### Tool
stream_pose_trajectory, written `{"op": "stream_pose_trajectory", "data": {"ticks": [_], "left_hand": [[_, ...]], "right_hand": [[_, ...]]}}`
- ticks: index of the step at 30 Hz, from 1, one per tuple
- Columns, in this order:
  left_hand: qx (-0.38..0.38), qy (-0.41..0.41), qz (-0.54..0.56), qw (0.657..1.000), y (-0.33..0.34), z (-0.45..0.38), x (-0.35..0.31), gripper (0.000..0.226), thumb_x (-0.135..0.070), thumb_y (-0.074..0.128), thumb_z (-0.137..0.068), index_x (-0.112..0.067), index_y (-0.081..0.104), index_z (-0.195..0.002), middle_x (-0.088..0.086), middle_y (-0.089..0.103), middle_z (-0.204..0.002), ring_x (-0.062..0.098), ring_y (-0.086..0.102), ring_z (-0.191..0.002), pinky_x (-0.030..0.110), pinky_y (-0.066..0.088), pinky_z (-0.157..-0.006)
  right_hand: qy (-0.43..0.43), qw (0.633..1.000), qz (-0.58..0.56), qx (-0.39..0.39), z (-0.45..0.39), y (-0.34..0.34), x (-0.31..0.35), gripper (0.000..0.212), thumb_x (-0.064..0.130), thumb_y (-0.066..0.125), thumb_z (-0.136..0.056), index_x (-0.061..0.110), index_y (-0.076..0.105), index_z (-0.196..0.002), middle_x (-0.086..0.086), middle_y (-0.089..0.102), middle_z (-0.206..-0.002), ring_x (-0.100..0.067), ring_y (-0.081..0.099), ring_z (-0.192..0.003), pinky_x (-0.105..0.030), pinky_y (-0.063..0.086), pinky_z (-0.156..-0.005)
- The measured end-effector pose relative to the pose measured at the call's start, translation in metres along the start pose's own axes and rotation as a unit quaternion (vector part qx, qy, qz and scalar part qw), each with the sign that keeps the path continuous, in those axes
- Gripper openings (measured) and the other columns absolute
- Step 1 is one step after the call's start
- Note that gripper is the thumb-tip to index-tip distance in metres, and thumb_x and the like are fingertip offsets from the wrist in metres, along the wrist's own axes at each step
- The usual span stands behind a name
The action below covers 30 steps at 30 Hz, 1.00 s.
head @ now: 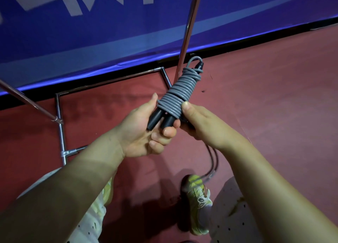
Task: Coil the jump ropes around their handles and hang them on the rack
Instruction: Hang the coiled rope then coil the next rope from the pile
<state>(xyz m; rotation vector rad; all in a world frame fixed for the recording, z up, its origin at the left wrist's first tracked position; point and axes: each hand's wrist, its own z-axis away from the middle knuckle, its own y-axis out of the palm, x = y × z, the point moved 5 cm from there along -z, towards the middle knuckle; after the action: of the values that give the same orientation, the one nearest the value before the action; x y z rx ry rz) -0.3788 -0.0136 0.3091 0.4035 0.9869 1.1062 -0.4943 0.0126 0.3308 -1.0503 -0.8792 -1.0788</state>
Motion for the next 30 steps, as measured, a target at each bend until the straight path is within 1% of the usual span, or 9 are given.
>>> {"op": "stream_pose_trajectory", "data": {"ticks": [3, 7, 11, 14, 18, 21, 23, 27, 30], "left_hand": [[-0.054, 0.016, -0.019, 0.998, -0.006, -0.001, -0.004, 0.077, -0.074, 0.022, -0.083, -0.009, 0.063, -0.071, -0.001, 0.045, -0.056, 0.004, 0.027, -0.038, 0.015, 0.022, -0.037], [-0.104, 0.037, -0.051, 0.993, -0.012, -0.002, -0.008, 0.078, -0.073, 0.017, -0.087, -0.008, 0.058, -0.077, 0.001, 0.047, -0.056, 0.004, 0.025, -0.037, 0.015, 0.021, -0.037], [-0.115, 0.042, -0.057, 0.991, -0.011, -0.001, -0.014, 0.079, -0.072, 0.017, -0.088, -0.009, 0.062, -0.070, 0.001, 0.047, -0.055, 0.005, 0.025, -0.037, 0.015, 0.021, -0.038], [-0.149, 0.060, -0.101, 0.982, -0.014, -0.001, -0.016, 0.078, -0.070, 0.015, -0.091, -0.009, 0.060, -0.074, 0.002, 0.049, -0.056, 0.006, 0.025, -0.038, 0.017, 0.020, -0.040], [-0.245, 0.118, -0.211, 0.939, -0.023, 0.000, -0.020, 0.071, -0.063, 0.021, -0.095, -0.009, 0.062, -0.076, 0.006, 0.053, -0.058, 0.010, 0.028, -0.040, 0.020, 0.024, -0.043], [-0.307, 0.132, -0.385, 0.860, -0.029, 0.001, -0.024, 0.073, -0.068, 0.029, -0.090, -0.007, 0.062, -0.066, 0.003, 0.050, -0.049, 0.014, 0.037, -0.041, 0.026, 0.033, -0.050], [-0.311, 0.142, -0.449, 0.826, -0.029, 0.001, -0.026, 0.072, -0.061, 0.031, -0.095, -0.004, 0.064, -0.066, -0.005, 0.050, -0.044, 0.008, 0.042, -0.040, 0.027, 0.036, -0.055], [-0.293, 0.159, -0.476, 0.814, -0.026, -0.002, -0.025, 0.055, -0.051, 0.041, -0.096, -0.002, 0.065, -0.093, -0.006, 0.056, -0.068, 0.006, 0.047, -0.059, 0.027, 0.039, -0.063], [-0.284, 0.152, -0.505, 0.801, -0.026, -0.003, -0.025, 0.036, -0.045, 0.047, -0.096, -0.013, 0.061, -0.090, -0.009, 0.053, -0.072, 0.010, 0.046, -0.067, 0.025, 0.038, -0.066]], "right_hand": [[0.014, 0.993, 0.100, -0.053, -0.003, -0.002, 0.001, 0.054, 0.044, 0.028, -0.102, 0.032, 0.055, -0.058, 0.015, 0.046, -0.048, -0.001, 0.038, -0.045, -0.017, 0.028, -0.052], [0.058, 0.974, 0.202, -0.087, -0.005, 0.000, 0.004, 0.061, 0.046, 0.025, -0.101, 0.010, 0.056, -0.064, 0.004, 0.047, -0.055, -0.010, 0.044, -0.053, -0.029, 0.031, -0.056], [0.066, 0.971, 0.190, -0.128, -0.005, 0.000, 0.006, 0.068, 0.050, 0.027, -0.100, -0.005, 0.053, -0.069, -0.001, 0.041, -0.054, -0.017, 0.038, -0.052, -0.033, 0.029, -0.055], [0.088, 0.974, 0.161, -0.132, -0.006, -0.002, 0.001, 0.065, 0.052, 0.030, -0.099, 0.006, 0.051, -0.058, 0.005, 0.039, -0.047, -0.009, 0.034, -0.041, -0.029, 0.027, -0.051], [0.143, 0.984, 0.073, -0.079, -0.008, 0.002, -0.013, 0.060, 0.055, 0.029, -0.098, 0.015, 0.051, -0.059, 0.010, 0.035, -0.040, -0.008, 0.029, -0.035, -0.024, 0.024, -0.046], [0.175, 0.984, -0.031, 0.000, -0.005, 0.012, -0.018, 0.058, 0.057, 0.026, -0.098, 0.011, 0.054, -0.076, 0.007, 0.032, -0.051, -0.009, 0.022, -0.043, -0.023, 0.016, -0.045], [0.180, 0.983, -0.041, 0.021, -0.004, 0.015, -0.018, 0.058, 0.059, 0.025, -0.097, 0.011, 0.054, -0.081, 0.005, 0.029, -0.056, -0.009, 0.020, -0.045, -0.024, 0.015, -0.045], [0.206, 0.977, -0.054, 0.013, -0.003, 0.013, -0.020, 0.061, 0.067, 0.028, -0.092, 0.012, 0.054, -0.085, 0.006, 0.028, -0.058, -0.008, 0.019, -0.045, -0.025, 0.014, -0.047], [0.221, 0.973, -0.063, 0.000, -0.002, 0.013, -0.021, 0.054, 0.067, 0.035, -0.090, 0.016, 0.054, -0.086, 0.006, 0.031, -0.059, -0.008, 0.020, -0.044, -0.022, 0.014, -0.043]]}}
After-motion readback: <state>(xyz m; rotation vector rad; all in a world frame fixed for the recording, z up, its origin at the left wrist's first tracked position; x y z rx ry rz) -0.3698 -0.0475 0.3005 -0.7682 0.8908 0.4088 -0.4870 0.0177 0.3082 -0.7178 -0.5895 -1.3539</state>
